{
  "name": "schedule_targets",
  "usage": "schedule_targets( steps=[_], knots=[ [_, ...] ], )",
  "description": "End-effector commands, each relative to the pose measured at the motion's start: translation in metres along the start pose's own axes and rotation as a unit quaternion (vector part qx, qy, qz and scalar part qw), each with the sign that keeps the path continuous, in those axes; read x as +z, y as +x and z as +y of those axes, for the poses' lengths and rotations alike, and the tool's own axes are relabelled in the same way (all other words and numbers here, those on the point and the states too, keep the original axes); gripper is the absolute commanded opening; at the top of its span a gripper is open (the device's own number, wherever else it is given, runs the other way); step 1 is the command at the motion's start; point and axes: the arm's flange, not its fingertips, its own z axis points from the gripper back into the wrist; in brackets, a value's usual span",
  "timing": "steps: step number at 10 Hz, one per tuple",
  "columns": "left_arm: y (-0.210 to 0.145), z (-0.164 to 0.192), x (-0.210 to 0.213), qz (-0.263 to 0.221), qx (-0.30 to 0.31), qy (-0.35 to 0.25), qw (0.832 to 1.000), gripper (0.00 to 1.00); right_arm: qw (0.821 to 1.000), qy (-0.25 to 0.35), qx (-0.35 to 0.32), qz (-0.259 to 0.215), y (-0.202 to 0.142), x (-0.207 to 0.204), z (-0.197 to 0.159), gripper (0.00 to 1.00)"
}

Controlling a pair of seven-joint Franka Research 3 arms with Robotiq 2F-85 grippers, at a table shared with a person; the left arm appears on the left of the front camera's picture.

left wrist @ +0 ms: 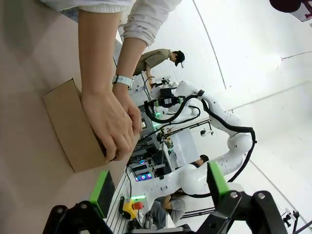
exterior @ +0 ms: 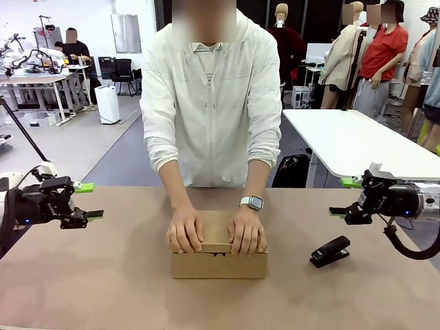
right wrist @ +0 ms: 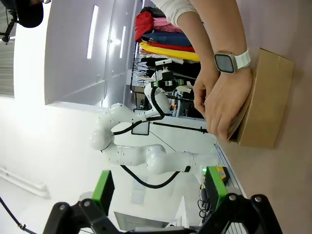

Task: Pack the items into the box.
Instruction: Close the Mailer Box.

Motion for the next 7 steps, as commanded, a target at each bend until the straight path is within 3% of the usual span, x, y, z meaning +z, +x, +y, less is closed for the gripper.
schedule_targets(
  steps=[1, 7],
  knots=[
    [-0.0003, -0.0009, 0.0013, -0.001, -0.008, -0.004, 1.0, 1.0, 1.0, 0.003, 0.008, 0.004, 0.001, -0.0007, 0.0037, 1.0],
    [-0.0003, -0.0009, 0.0013, -0.001, -0.008, -0.004, 1.0, 1.0, 1.0, 0.003, 0.008, 0.004, 0.001, -0.0007, 0.0037, 1.0]
  ],
)
